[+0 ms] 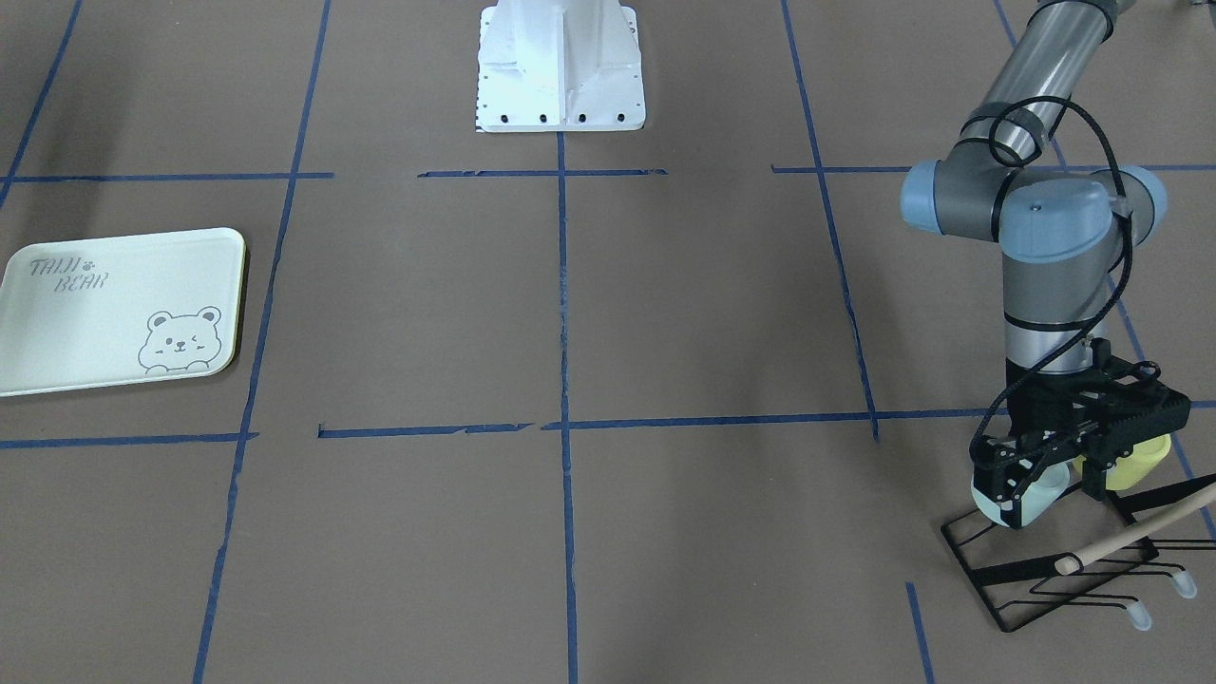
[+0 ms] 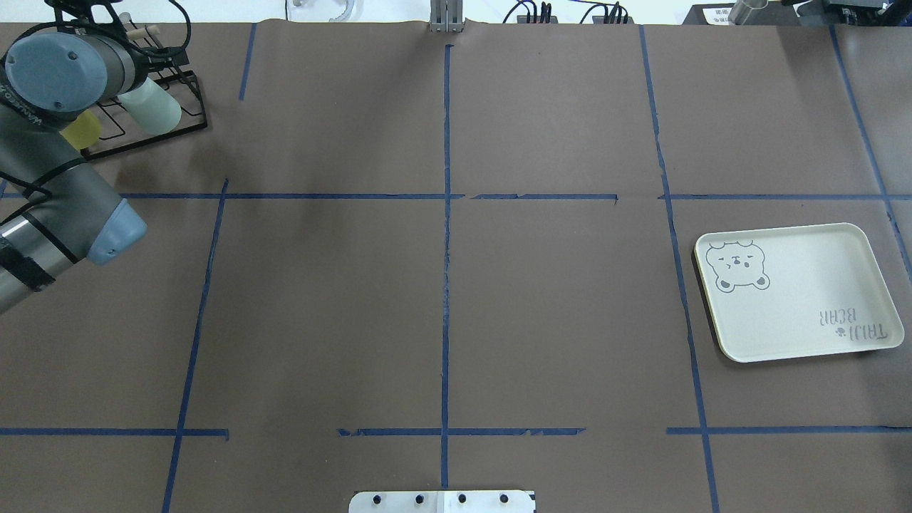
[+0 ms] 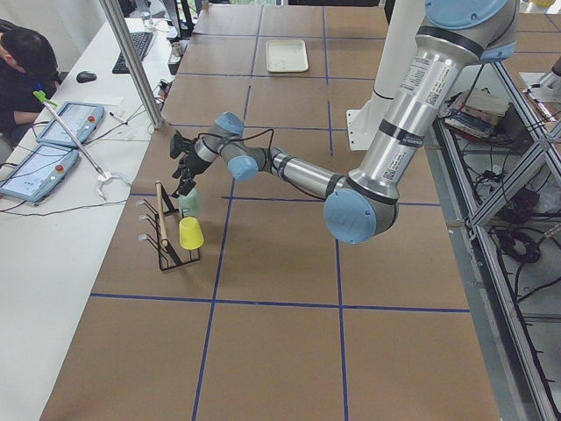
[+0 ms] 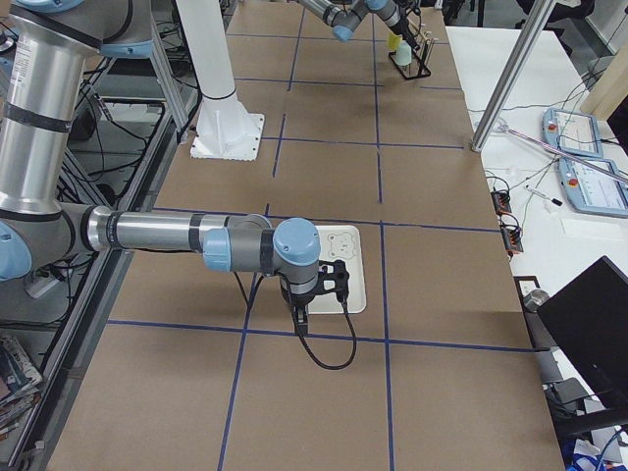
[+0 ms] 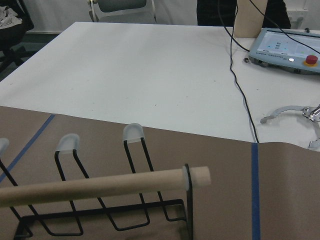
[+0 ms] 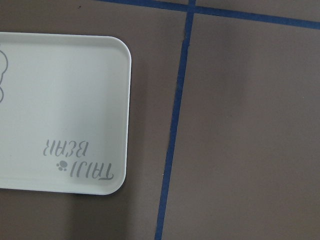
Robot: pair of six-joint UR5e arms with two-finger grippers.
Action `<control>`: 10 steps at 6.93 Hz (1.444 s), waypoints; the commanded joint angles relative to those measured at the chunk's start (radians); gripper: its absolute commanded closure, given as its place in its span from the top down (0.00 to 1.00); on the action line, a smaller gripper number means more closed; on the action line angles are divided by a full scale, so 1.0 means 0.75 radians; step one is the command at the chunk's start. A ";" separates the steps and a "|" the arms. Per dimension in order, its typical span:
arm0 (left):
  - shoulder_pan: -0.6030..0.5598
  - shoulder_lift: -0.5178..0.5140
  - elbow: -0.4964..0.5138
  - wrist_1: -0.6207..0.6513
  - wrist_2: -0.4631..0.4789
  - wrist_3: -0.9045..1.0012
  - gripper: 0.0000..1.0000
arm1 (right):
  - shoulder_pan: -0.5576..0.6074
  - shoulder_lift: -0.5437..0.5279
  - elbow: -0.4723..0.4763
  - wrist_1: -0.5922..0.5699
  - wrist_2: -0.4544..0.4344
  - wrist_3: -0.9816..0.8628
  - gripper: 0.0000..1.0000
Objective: Left arm grabs green cup and hands to right arm on tray
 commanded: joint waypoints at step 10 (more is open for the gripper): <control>0.023 0.051 0.010 -0.038 -0.006 0.004 1.00 | 0.000 0.002 -0.003 0.000 0.000 -0.001 1.00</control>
